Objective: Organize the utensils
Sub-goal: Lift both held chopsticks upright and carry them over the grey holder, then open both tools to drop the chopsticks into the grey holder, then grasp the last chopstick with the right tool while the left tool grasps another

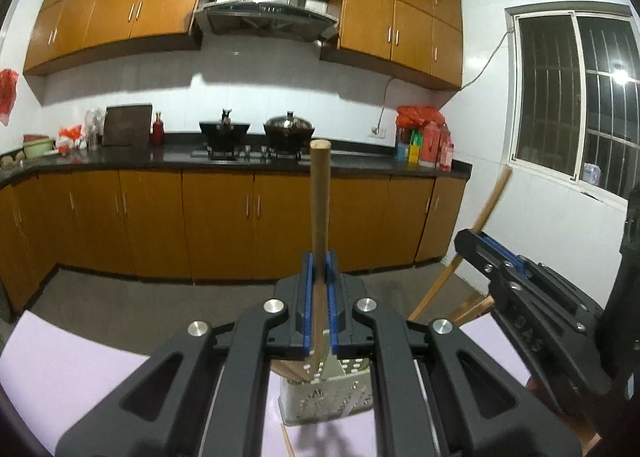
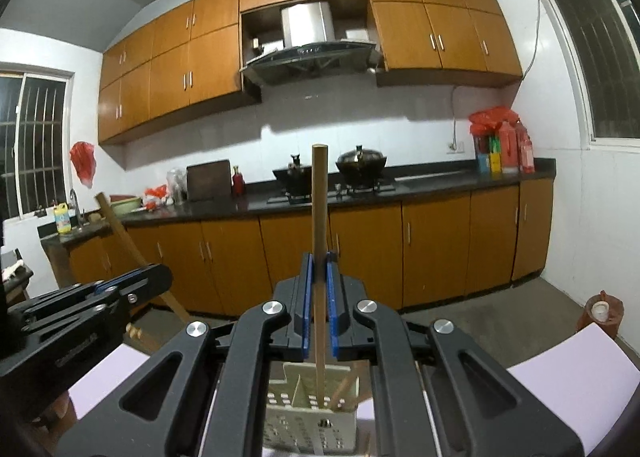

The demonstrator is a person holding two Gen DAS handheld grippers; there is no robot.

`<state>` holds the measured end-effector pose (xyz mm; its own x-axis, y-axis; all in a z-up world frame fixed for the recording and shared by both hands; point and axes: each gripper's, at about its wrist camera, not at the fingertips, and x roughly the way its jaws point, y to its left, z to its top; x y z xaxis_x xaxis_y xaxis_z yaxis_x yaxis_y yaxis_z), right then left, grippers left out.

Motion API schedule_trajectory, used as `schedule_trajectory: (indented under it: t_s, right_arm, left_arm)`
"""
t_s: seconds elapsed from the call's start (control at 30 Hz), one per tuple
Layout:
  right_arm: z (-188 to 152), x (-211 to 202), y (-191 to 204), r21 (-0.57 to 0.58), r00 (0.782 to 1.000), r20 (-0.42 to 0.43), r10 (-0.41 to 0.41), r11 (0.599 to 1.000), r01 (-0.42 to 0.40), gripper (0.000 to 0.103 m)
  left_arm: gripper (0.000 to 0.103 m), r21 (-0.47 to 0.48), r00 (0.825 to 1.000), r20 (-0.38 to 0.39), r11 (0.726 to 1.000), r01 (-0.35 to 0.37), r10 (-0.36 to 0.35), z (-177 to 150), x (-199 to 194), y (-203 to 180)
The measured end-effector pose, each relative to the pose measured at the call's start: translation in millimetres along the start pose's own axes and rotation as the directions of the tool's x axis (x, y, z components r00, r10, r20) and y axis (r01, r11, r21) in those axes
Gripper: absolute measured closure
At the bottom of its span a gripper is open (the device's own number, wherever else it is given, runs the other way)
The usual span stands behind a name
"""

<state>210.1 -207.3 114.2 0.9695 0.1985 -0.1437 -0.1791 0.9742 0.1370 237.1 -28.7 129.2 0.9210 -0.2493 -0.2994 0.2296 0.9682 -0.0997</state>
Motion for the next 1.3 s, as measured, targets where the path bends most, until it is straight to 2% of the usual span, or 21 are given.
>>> schedule_trajectory:
  t_s: [0.03,0.07,0.1,0.27,0.4,0.5,0.57,0.6,0.67,0.7,0.77,0.83,0.93,0.97,1.0,1.03,1.07,1.2,1.3]
  right_arm:
    - [0.6,-3.7,-1.1,0.002,1.000,-0.002,-0.003,1.000,0.003,0.081]
    - [3.8,-7.3,-2.0,0.006,1.000,0.003,-0.006,1.000,0.005,0.064]
    - [7.0,-13.2,-4.5,0.013,1.000,0.015,-0.007,1.000,0.006,0.057]
    - [18.3,-51.6,-14.9,0.029,0.999,0.047,-0.019,0.999,0.018,0.057]
    - [11.7,-80.6,-29.9,0.043,0.998,0.027,-0.065,0.997,0.064,0.053]
    - [-17.9,-90.1,-43.5,0.029,0.992,-0.070,-0.101,0.994,0.103,0.053]
    - [-51.8,-84.5,-51.8,0.015,0.975,-0.190,-0.117,0.992,0.122,0.053]
    - [-69.9,-79.2,-55.3,0.012,0.960,-0.254,-0.115,0.993,0.122,0.053]
    - [-117.9,-63.9,-61.3,0.023,0.904,-0.416,-0.102,0.992,0.123,0.054]
    - [-139.0,-57.2,-61.9,0.040,0.872,-0.483,-0.076,0.993,0.109,0.058]
    - [-168.2,-49.4,-57.8,0.074,0.825,-0.565,-0.023,0.994,0.078,0.066]
    - [-186.3,-45.0,-49.4,0.093,0.797,-0.604,0.013,0.994,0.054,0.070]
    - [-198.4,-37.3,-38.7,0.082,0.775,-0.632,0.025,0.996,0.035,0.070]
    - [-202.5,-33.5,-36.5,0.068,0.763,-0.647,0.017,0.997,0.035,0.073]
    - [-205.6,-30.2,-35.6,0.053,0.751,-0.660,0.006,0.998,0.038,0.082]
    - [-207.9,-32.4,-32.1,0.009,0.761,-0.647,-0.030,0.999,0.047,0.087]
    - [-208.9,-31.9,-30.9,-0.025,0.758,-0.649,-0.061,0.998,0.059,0.095]
    - [-207.7,-34.6,-49.0,-0.009,0.760,-0.643,-0.098,0.993,0.120,0.095]
    - [-208.4,-40.8,-58.4,0.004,0.762,-0.640,-0.103,0.991,0.137,0.095]
  left_arm:
    - [0.093,-0.001,1.000,-0.001,1.000,-0.001,0.001,-1.4,-1.1,1.9]
    - [0.092,0.000,1.000,-0.001,1.000,-0.001,0.001,-2.2,-3.0,2.4]
    - [0.088,0.001,1.000,-0.001,1.000,-0.003,0.003,-2.3,-5.5,3.0]
    - [0.080,-0.012,1.000,0.029,1.000,0.008,-0.008,-0.1,-35.6,7.2]
    - [0.073,-0.034,0.999,0.044,0.999,0.002,0.000,-7.7,-68.9,14.4]
    - [0.065,-0.051,1.000,0.013,0.999,-0.018,0.019,-34.2,-91.5,23.5]
    - [0.063,-0.046,0.998,-0.041,0.997,-0.055,0.053,-63.1,-95.7,29.6]
    - [0.063,-0.040,0.993,-0.096,0.996,-0.077,0.073,-86.2,-92.1,33.5]
    - [0.063,-0.048,0.979,-0.186,0.995,-0.092,0.081,-115.8,-81.9,39.1]
    - [0.063,-0.057,0.962,-0.260,0.994,-0.097,0.079,-139.3,-72.5,41.1]
    - [0.064,-0.073,0.941,-0.334,0.993,-0.089,0.060,-164.4,-63.4,41.0]
    - [0.064,-0.080,0.917,-0.397,0.993,-0.083,0.044,-189.0,-54.7,36.8]
    - [0.063,-0.081,0.897,-0.440,0.994,-0.073,0.030,-207.0,-47.5,30.0]
    - [0.063,-0.079,0.893,-0.450,0.994,-0.069,0.027,-210.5,-45.8,27.5]
    - [0.063,-0.076,0.889,-0.457,0.995,-0.066,0.024,-213.1,-44.1,26.6]
    - [0.064,-0.070,0.883,-0.469,0.996,-0.060,0.020,-216.9,-42.2,23.0]
    - [0.064,-0.064,0.880,-0.475,0.996,-0.057,0.019,-221.3,-41.5,19.6]
    - [0.071,-0.027,0.854,-0.519,0.998,-0.054,0.032,-235.2,-32.2,3.6]
    - [0.077,0.031,0.830,-0.552,0.997,-0.075,0.079,-248.0,-23.0,-5.3]
